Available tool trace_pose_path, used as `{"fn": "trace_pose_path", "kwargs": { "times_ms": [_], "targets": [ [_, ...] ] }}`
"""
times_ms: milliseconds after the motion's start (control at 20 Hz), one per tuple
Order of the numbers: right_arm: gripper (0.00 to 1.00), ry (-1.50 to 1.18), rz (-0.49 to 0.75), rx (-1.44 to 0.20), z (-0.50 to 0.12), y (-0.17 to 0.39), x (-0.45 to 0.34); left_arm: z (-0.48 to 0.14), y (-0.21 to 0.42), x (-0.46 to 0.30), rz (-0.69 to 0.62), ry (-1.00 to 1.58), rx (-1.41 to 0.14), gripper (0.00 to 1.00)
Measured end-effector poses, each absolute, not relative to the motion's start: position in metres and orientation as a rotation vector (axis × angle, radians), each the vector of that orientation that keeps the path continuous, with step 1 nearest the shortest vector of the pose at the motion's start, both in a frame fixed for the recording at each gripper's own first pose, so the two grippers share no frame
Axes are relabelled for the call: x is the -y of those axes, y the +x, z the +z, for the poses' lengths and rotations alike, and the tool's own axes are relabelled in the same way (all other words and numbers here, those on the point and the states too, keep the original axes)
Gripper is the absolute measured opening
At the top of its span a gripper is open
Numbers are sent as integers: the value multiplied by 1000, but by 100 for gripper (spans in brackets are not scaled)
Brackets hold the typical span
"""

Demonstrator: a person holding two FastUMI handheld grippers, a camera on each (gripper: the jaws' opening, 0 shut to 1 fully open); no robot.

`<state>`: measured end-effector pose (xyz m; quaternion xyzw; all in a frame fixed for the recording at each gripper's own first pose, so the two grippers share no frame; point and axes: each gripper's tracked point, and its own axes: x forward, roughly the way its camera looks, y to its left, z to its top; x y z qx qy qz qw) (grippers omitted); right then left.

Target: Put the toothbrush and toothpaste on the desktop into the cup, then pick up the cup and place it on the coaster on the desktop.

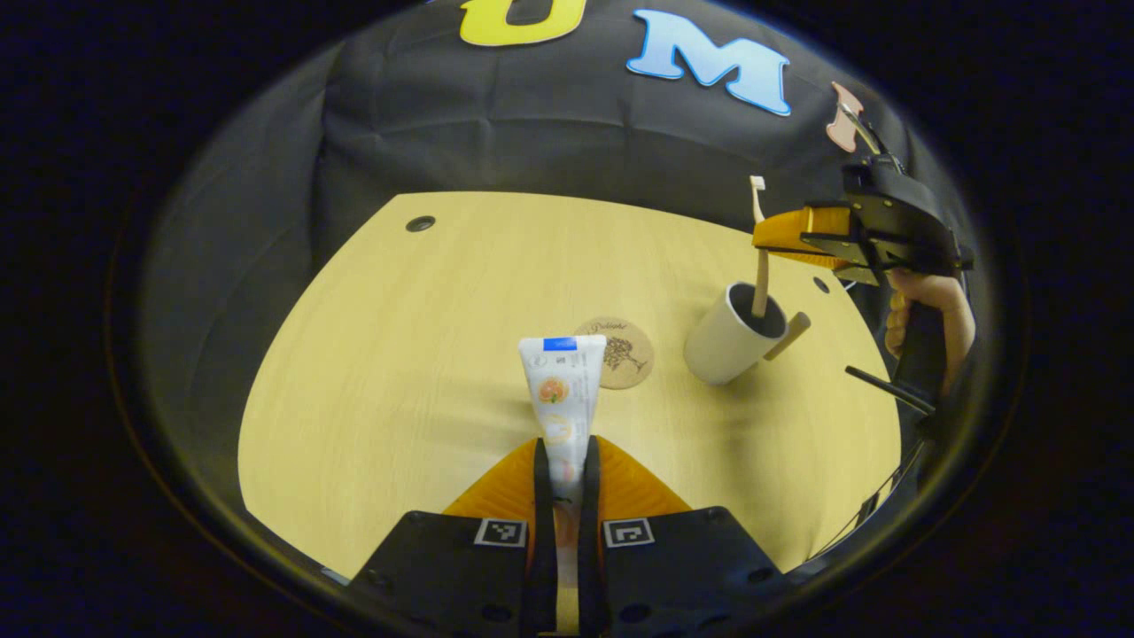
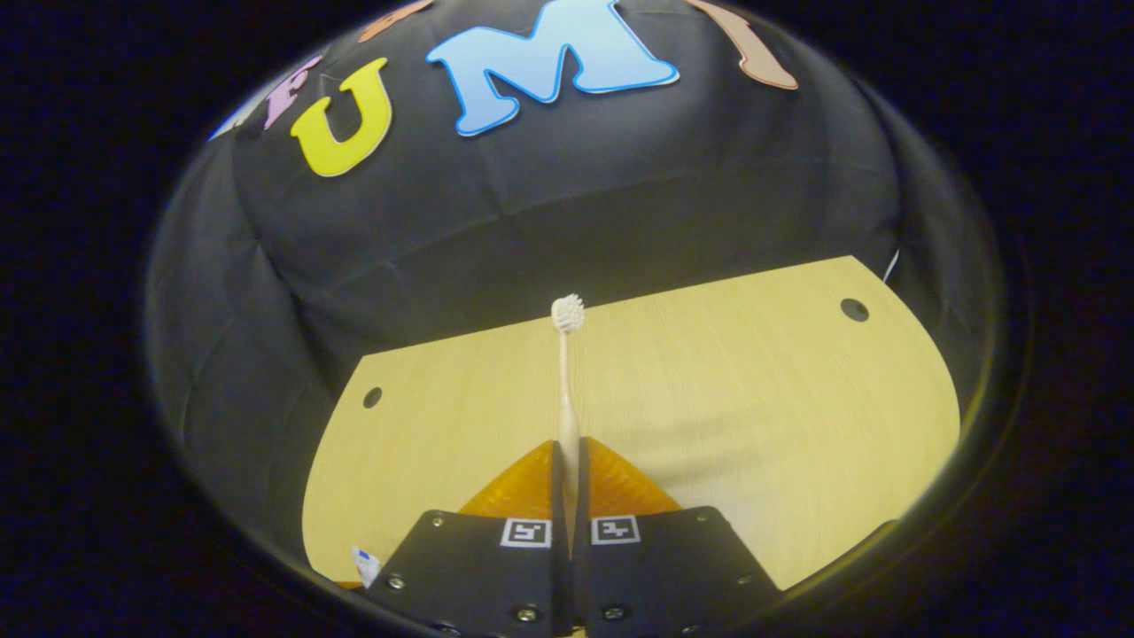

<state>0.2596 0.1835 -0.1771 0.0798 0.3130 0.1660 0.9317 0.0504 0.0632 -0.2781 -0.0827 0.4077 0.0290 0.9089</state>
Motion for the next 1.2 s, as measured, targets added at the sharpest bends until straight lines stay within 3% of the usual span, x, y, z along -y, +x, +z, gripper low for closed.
{"fn": "trace_pose_path", "kwargs": {
  "times_ms": [450,750,800,850,1200],
  "targets": [
    [3,127,328,-638,-206,242,-181,-246,58,-66,88,-187,-849,17],
    [8,154,369,-633,-201,222,-184,-238,66,-67,74,-182,-836,17],
    [24,155,372,-636,-200,220,-183,-238,68,-62,70,-181,-833,18],
    [26,152,368,-633,-199,217,-183,-238,70,-60,67,-182,-832,17],
    [26,153,365,-606,-186,192,-166,-238,105,-53,31,-162,-795,17]
  ]
}}
